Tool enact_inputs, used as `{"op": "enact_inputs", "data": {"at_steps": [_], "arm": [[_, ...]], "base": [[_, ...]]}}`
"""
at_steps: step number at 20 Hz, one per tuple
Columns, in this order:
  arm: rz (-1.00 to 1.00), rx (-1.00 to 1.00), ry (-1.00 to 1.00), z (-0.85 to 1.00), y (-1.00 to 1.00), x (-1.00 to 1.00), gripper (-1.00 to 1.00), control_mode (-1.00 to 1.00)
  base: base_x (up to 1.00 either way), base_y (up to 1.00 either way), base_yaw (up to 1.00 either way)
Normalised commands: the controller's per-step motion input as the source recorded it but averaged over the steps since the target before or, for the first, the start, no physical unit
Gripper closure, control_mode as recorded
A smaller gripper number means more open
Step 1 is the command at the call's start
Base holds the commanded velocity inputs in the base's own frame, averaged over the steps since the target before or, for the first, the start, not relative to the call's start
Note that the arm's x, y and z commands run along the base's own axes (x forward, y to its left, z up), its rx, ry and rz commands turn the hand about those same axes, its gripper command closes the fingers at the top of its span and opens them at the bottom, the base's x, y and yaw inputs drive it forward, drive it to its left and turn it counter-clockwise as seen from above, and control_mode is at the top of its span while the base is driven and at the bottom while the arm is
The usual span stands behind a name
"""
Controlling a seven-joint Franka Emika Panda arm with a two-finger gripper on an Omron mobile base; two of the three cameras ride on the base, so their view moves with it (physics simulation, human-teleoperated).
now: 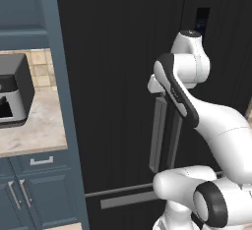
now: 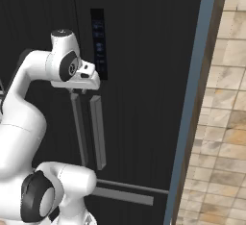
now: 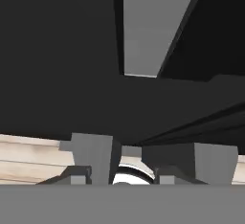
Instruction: Retrieve the banana and peach from the fridge and place them into the bowl on the dining table.
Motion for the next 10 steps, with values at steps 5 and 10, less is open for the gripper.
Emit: {"op": "enact_inputs", "data": {"at_steps": [5, 10], "arm": [[0.0, 0.0, -0.05, 0.0, 0.0, -0.34, -1.0, -1.0], [0.0, 0.0, -0.1, -0.06, 0.0, -0.61, -1.0, -1.0]], "base": [[0.0, 0.0, 0.0], [0.0, 0.0, 0.0]]}}
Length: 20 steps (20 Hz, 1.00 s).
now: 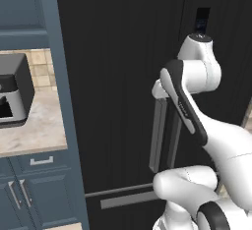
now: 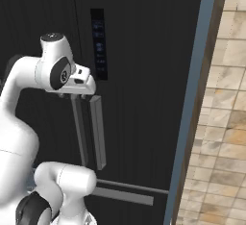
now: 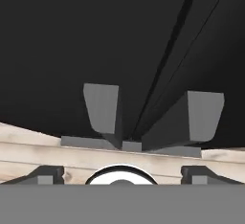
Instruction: Retrieve the banana and peach from the fridge and place them into the bowl on the dining table.
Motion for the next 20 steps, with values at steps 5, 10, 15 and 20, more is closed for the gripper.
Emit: {"op": "enact_inputs", "data": {"at_steps": [5, 10, 15, 20], "arm": [[0.0, 0.0, -0.1, -0.1, -0.01, -0.76, -1.0, -1.0], [0.0, 0.0, -0.1, -0.08, 0.0, -0.68, -1.0, -1.0], [0.0, 0.0, -0.15, -0.07, -0.01, -0.64, -1.0, -1.0], [0.0, 0.0, -0.13, -0.01, -0.02, -0.28, -1.0, 1.0]], "base": [[0.0, 0.0, 0.0], [0.0, 0.0, 0.0], [0.0, 0.0, 0.0], [0.0, 0.0, 0.0]]}}
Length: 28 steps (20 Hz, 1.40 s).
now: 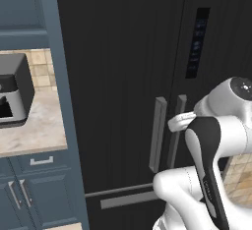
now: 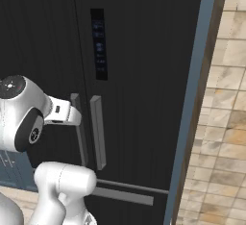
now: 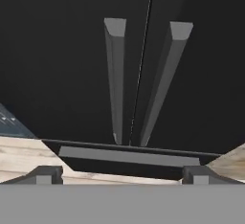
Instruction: Retrieve the banana and peach from the fridge and place them into the bowl on the dining table.
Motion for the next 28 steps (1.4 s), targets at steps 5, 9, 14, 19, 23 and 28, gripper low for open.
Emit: {"op": "enact_inputs", "data": {"at_steps": [5, 9, 14, 19, 23, 28], "arm": [[0.0, 0.0, 0.0, 0.0, 0.0, 0.0, -1.0, 1.0], [0.0, 0.0, 0.0, 0.0, 0.0, 0.0, -1.0, 1.0], [0.0, 0.0, 0.0, 0.0, 0.0, 0.0, -1.0, 1.0], [0.0, 0.0, 0.0, 0.0, 0.0, 0.0, -1.0, 1.0], [0.0, 0.0, 0.0, 0.0, 0.0, 0.0, -1.0, 1.0], [0.0, 0.0, 0.0, 0.0, 0.0, 0.0, -1.0, 1.0]], "base": [[-0.09, 0.0, 0.0], [-0.44, 0.0, 0.0], [-0.68, 0.0, 0.0], [-0.62, 0.01, 0.0], [-0.5, 0.08, 0.0], [-0.35, 0.21, 0.0]]}}
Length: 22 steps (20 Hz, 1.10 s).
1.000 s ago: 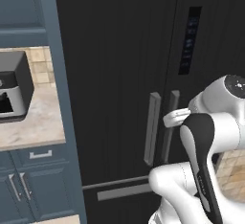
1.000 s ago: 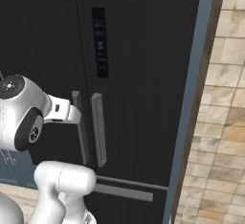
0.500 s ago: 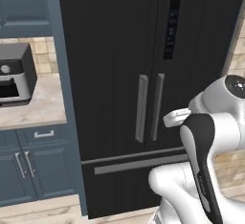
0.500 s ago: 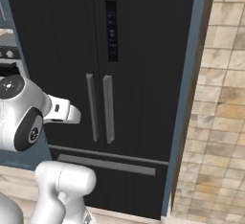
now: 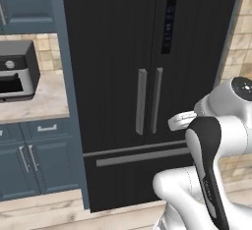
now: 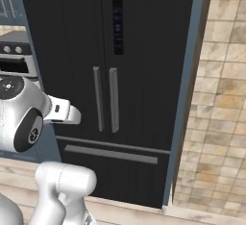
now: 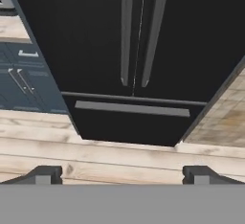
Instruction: Retrieve the banana and peach from the fridge and place them into the bowl on the dining table.
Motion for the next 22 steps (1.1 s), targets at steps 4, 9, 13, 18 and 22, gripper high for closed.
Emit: {"op": "enact_inputs", "data": {"at_steps": [4, 9, 13, 18, 22], "arm": [[0.0, 0.0, 0.0, 0.0, 0.0, 0.0, -1.0, 1.0], [0.0, 0.0, 0.0, 0.0, 0.0, 0.0, -1.0, 1.0], [0.0, 0.0, 0.0, 0.0, 0.0, 0.0, -1.0, 1.0], [0.0, 0.0, 0.0, 0.0, 0.01, 0.01, -1.0, -1.0], [0.0, 0.0, -0.01, 0.0, 0.0, 0.05, -1.0, -1.0]], "base": [[-0.3, 0.26, 0.0], [-0.25, 0.32, 0.0], [-0.26, 0.34, 0.0], [-0.06, 0.19, 0.0], [0.0, 0.0, 0.0]]}}
